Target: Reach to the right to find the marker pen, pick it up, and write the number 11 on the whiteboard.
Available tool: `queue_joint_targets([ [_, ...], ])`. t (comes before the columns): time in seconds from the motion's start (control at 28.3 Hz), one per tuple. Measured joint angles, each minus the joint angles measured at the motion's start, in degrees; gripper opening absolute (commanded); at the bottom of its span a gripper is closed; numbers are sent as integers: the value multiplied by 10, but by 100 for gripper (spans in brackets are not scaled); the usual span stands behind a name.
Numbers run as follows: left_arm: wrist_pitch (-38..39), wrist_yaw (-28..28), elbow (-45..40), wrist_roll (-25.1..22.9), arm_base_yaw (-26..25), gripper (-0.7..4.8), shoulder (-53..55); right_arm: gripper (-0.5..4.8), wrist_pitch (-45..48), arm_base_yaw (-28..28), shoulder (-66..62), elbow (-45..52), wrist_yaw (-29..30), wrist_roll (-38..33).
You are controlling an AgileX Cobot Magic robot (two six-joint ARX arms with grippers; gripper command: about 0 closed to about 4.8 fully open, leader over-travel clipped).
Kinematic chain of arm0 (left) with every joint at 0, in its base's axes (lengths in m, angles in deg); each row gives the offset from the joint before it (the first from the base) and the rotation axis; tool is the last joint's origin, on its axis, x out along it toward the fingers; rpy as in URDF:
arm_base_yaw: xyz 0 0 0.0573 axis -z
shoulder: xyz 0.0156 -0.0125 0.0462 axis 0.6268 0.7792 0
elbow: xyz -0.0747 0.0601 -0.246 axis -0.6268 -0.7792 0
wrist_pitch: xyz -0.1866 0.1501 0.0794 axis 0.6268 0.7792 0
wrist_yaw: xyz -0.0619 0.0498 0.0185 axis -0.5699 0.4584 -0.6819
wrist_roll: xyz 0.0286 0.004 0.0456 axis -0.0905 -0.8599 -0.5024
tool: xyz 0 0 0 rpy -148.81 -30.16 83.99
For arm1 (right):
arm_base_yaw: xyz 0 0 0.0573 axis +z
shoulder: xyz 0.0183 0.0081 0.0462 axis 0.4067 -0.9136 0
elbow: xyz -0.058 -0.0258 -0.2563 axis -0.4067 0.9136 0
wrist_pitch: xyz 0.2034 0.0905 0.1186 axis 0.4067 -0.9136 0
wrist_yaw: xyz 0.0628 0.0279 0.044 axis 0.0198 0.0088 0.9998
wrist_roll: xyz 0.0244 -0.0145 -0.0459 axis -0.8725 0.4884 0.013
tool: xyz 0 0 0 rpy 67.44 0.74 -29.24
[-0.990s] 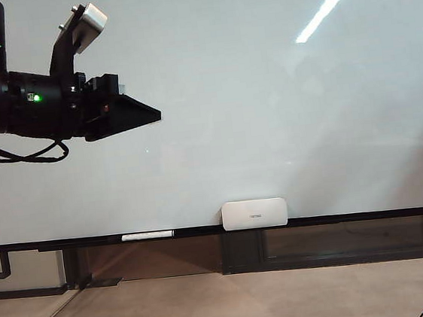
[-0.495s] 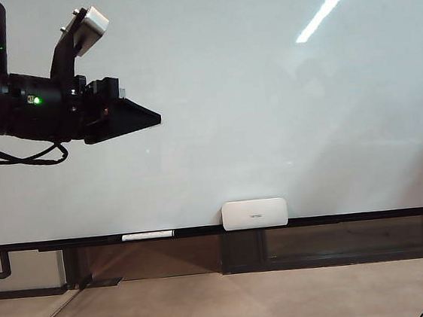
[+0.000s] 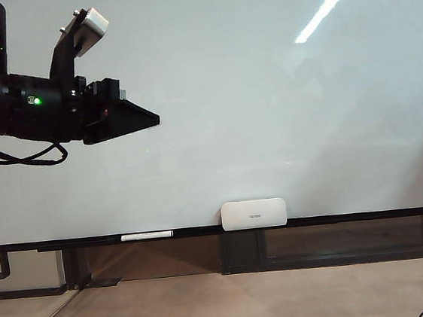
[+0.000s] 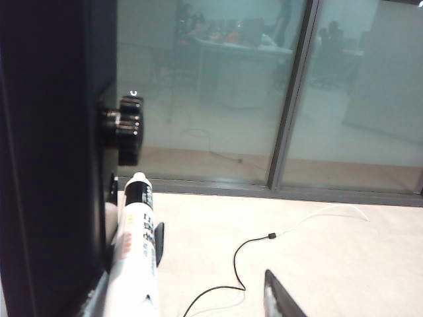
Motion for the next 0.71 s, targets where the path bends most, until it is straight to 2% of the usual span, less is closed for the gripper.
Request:
queue_joint_targets([
  [0.28, 7, 3, 0, -3, 0, -6, 0, 299, -10, 2, 0, 0, 11, -1],
  [0.71, 26, 13, 0, -22, 0, -6, 0, 311, -11, 15, 0, 0, -7, -2],
])
